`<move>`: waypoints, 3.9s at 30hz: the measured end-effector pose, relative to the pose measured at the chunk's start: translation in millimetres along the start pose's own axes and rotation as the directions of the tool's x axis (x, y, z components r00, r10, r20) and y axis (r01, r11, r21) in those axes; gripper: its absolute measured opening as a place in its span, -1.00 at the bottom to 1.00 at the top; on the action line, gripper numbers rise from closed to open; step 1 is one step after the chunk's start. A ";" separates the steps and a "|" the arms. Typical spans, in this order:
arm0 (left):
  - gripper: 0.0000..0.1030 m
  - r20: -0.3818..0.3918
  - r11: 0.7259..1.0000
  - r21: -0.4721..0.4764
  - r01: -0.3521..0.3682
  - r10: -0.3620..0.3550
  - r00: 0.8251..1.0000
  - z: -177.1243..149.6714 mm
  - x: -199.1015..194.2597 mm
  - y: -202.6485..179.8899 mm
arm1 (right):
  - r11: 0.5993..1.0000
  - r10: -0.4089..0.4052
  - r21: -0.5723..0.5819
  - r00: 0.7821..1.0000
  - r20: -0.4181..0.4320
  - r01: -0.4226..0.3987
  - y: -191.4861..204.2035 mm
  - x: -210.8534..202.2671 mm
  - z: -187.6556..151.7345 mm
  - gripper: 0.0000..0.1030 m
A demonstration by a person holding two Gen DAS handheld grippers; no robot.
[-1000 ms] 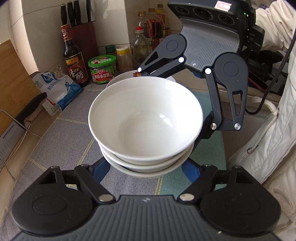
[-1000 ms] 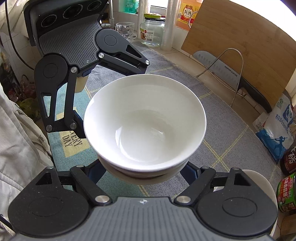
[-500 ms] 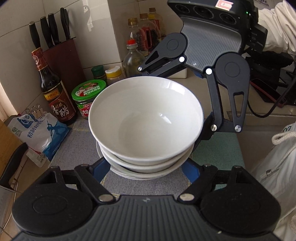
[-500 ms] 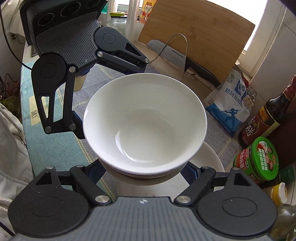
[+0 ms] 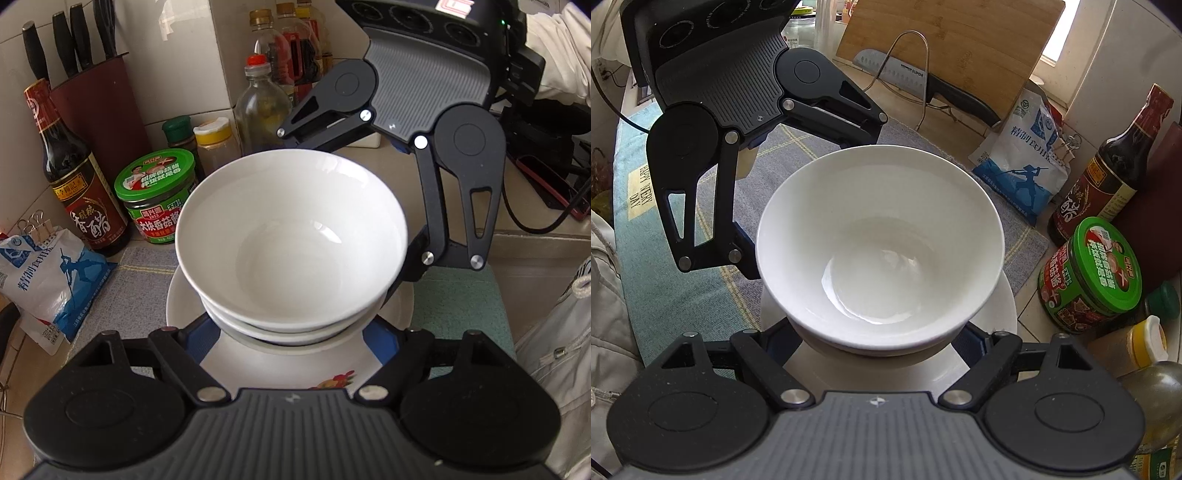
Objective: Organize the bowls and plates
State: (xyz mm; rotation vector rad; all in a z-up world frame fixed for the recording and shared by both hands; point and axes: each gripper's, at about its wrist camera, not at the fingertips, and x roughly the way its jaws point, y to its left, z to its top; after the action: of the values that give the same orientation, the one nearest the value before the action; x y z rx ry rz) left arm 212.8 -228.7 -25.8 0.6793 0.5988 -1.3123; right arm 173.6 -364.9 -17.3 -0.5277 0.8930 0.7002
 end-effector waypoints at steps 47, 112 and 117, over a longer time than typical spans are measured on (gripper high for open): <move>0.99 -0.044 0.764 -0.525 -0.374 0.414 0.909 -47.7 -123.6 -35.3 | 0.436 -0.478 0.782 0.850 -0.219 0.446 110.0 -45.8 21.7 1.00; 0.99 -0.043 0.708 -0.577 -0.407 0.472 0.881 -38.9 -163.8 -47.5 | 0.268 -0.646 0.806 0.719 -0.256 0.527 161.4 -83.5 51.3 1.00; 0.99 -0.043 0.708 -0.578 -0.406 0.471 0.881 -38.9 -164.7 -46.9 | 0.267 -0.647 0.807 0.718 -0.256 0.527 162.1 -83.7 51.5 1.00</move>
State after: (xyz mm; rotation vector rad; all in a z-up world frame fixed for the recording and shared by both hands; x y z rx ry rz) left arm 139.2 -96.9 63.9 0.2159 0.6523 -0.6501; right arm 44.1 -249.8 59.8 0.1202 0.7152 -0.4639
